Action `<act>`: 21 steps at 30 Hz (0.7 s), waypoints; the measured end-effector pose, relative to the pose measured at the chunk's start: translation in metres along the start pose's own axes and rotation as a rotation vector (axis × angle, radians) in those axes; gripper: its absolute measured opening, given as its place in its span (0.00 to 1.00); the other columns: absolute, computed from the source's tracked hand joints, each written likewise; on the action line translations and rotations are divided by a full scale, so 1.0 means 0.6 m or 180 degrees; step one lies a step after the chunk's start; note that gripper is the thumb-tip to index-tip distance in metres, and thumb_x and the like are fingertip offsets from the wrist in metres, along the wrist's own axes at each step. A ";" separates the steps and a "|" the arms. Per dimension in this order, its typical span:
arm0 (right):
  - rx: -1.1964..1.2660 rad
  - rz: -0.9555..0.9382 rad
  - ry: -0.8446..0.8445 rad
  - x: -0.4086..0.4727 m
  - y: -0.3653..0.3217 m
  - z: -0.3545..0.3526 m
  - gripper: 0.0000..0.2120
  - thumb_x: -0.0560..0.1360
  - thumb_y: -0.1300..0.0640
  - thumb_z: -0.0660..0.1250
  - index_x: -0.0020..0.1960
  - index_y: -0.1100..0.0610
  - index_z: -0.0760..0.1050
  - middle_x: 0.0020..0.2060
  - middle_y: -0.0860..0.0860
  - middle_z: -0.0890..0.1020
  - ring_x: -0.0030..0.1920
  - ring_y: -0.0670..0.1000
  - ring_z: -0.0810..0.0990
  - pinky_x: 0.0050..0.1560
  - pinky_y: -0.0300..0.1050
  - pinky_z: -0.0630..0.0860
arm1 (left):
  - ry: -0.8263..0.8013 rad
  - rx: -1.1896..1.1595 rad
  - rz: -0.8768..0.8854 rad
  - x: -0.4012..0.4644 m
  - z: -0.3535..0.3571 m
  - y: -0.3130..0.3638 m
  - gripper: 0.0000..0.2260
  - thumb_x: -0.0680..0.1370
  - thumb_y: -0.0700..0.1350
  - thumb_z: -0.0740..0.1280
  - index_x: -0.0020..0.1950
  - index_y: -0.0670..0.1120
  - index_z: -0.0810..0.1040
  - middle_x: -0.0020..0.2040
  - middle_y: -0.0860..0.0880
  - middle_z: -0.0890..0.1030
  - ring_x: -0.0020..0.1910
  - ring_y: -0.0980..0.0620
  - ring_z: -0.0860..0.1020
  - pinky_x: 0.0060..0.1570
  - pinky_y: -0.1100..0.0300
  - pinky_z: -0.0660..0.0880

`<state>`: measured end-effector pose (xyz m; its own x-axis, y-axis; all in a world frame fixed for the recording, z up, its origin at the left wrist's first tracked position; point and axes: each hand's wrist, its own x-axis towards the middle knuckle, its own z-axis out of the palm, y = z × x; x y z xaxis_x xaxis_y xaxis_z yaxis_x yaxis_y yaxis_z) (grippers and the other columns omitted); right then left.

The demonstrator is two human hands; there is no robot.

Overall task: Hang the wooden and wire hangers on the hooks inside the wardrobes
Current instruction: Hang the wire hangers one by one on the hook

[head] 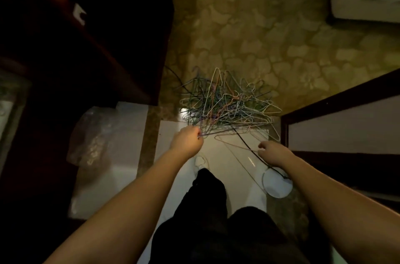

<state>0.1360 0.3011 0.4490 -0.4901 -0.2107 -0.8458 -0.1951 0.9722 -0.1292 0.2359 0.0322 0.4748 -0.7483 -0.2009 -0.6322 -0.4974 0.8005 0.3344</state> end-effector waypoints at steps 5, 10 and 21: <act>0.0362 0.0182 -0.0010 0.127 0.006 -0.035 0.21 0.80 0.50 0.58 0.71 0.55 0.70 0.68 0.55 0.73 0.64 0.56 0.74 0.61 0.47 0.73 | -0.0186 0.0164 -0.0017 0.158 0.002 -0.006 0.09 0.80 0.50 0.60 0.55 0.48 0.76 0.53 0.47 0.77 0.50 0.46 0.76 0.52 0.50 0.76; 0.0592 0.0214 -0.0044 0.297 0.029 -0.025 0.20 0.80 0.50 0.59 0.70 0.55 0.71 0.67 0.55 0.75 0.63 0.56 0.75 0.60 0.47 0.73 | -0.0249 0.0271 -0.0085 0.318 0.067 -0.010 0.07 0.79 0.48 0.61 0.51 0.47 0.76 0.49 0.47 0.77 0.45 0.46 0.76 0.49 0.50 0.77; 0.0924 0.0302 -0.0043 0.673 0.083 0.050 0.18 0.82 0.52 0.56 0.66 0.60 0.73 0.63 0.59 0.77 0.61 0.58 0.75 0.57 0.46 0.71 | -0.0429 0.0217 -0.0202 0.655 0.286 -0.045 0.06 0.79 0.49 0.62 0.51 0.48 0.73 0.46 0.46 0.77 0.44 0.46 0.77 0.43 0.53 0.76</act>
<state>-0.0464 0.2672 0.0854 -0.4828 -0.1182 -0.8677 0.1028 0.9763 -0.1902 0.0305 0.0287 0.0976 -0.6484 -0.1783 -0.7401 -0.5074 0.8259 0.2456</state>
